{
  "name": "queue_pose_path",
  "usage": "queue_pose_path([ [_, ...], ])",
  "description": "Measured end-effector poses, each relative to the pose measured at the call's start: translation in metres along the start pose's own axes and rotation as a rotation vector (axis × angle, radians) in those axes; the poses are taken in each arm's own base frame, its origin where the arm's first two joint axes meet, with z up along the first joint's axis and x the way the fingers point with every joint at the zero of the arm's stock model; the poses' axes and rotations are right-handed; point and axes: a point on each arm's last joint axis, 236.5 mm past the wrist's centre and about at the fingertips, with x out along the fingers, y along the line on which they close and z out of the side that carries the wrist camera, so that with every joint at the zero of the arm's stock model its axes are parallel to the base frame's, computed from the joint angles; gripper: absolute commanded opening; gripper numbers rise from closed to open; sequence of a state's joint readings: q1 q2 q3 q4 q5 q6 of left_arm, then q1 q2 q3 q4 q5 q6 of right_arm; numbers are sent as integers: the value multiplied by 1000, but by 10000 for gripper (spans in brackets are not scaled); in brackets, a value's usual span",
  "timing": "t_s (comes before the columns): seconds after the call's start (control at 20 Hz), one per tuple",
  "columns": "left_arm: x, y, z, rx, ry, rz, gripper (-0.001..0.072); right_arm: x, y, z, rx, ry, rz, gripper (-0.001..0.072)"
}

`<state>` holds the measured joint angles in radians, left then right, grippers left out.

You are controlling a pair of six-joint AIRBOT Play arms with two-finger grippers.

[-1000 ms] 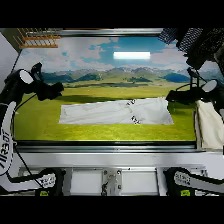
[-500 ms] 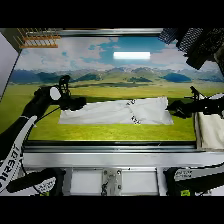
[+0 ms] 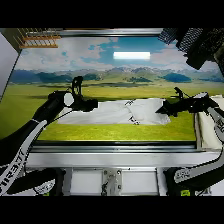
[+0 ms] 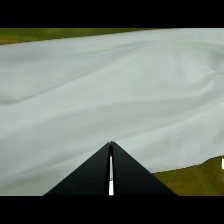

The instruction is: Fold the clothes and pants, and hang the long-sleeved shirts on hangers.

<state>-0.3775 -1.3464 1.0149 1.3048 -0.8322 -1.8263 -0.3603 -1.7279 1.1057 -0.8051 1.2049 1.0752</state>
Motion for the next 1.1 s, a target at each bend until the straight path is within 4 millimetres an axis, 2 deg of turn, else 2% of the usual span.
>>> queue_pose_path([
  [0.1, 4, -7, -3, 14, 3, -6, 4, -10, 2, -3, -17, 15, -35, 14],
  [0.3, 22, -30, -3, 56, 31, -18, 4, -61, 21, -2, -86, 22, -138, 14],
  [0.45, 43, -64, -1, 91, 63, -60, 4, -105, 55, -3, -137, 7, -197, 14],
  [0.6, 68, -105, -2, 136, 95, -112, 4, -136, 102, -7, -192, -10, -225, 14],
  [0.75, 94, -138, -10, 182, 136, -141, 4, -150, 149, -16, -266, -7, -239, 14],
  [0.85, 110, -153, -19, 207, 174, -148, 4, -153, 178, -22, -322, -9, -244, 14],
  [1.0, 129, -167, -31, 237, 228, -148, 4, -153, 215, -31, -402, -14, -249, 14],
  [1.1, 137, -174, -36, 251, 253, -150, 4, -149, 230, -36, -441, -11, -263, 14],
])
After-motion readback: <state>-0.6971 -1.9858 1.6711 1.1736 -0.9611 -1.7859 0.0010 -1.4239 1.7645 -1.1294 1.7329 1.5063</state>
